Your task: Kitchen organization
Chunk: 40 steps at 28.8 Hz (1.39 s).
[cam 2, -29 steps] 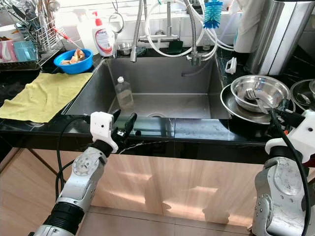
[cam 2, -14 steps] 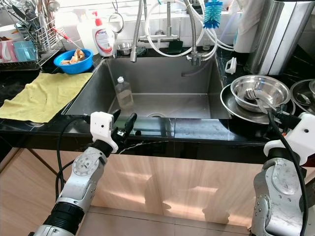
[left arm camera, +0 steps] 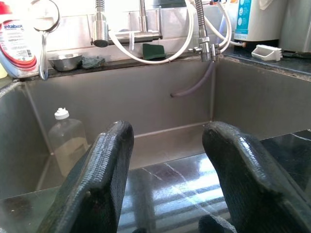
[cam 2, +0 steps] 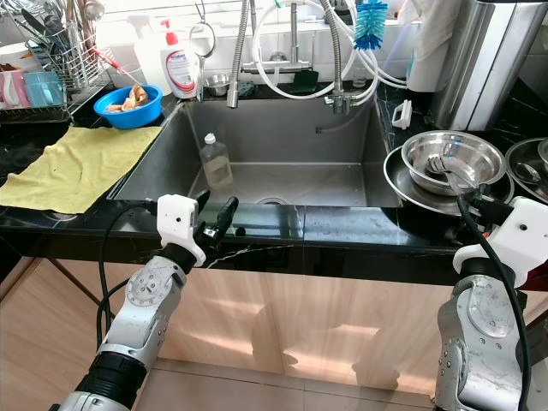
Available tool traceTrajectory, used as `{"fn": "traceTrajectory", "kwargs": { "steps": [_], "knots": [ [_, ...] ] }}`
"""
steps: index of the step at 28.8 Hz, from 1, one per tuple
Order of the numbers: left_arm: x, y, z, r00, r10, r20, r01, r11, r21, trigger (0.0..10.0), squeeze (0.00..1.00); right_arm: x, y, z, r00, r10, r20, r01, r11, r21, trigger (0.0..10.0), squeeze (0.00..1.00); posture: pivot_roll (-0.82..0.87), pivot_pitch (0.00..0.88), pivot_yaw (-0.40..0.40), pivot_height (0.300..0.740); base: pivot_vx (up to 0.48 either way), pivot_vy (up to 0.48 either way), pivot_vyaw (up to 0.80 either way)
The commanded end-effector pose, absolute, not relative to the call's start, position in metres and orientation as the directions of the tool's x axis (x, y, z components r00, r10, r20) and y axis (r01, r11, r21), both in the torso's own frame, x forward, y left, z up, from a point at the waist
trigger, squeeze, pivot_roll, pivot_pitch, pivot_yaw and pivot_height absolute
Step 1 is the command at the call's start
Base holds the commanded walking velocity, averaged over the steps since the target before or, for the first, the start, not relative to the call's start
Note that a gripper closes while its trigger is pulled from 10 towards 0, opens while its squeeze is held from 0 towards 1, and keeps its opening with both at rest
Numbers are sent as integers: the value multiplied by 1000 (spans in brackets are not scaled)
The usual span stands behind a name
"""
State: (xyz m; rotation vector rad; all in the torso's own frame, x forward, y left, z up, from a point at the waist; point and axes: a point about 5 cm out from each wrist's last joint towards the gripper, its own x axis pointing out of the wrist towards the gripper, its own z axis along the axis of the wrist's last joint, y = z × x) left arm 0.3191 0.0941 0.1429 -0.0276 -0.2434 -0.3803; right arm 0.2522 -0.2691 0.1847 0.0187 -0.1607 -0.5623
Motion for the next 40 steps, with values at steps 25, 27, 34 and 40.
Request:
{"fn": "traceTrajectory", "kwargs": {
  "steps": [25, 27, 34, 40],
  "knots": [
    [320, 98, 147, 904, -352, 244, 356, 934, 27, 10000, 0, 256, -267, 184, 837, -530, 135, 526, 848, 66, 1686, 0, -149, 0, 96, 740, 0, 0, 0],
    [320, 98, 147, 904, -351, 244, 356, 934, 28, 10000, 0, 256, -267, 184, 838, -529, 136, 525, 849, 66, 1686, 0, -149, 0, 96, 740, 0, 0, 0],
    [321, 99, 147, 905, -348, 244, 351, 936, 30, 10000, 0, 258, -264, 190, 842, -516, 161, 510, 857, 76, 1490, 0, -150, 0, 96, 740, 0, 0, 0],
    [321, 99, 147, 907, -344, 244, 348, 937, 30, 10000, 0, 260, -261, 193, 851, -494, 177, 489, 869, 74, 1961, 0, -149, 0, 94, 740, 0, 0, 0]
  ]
}}
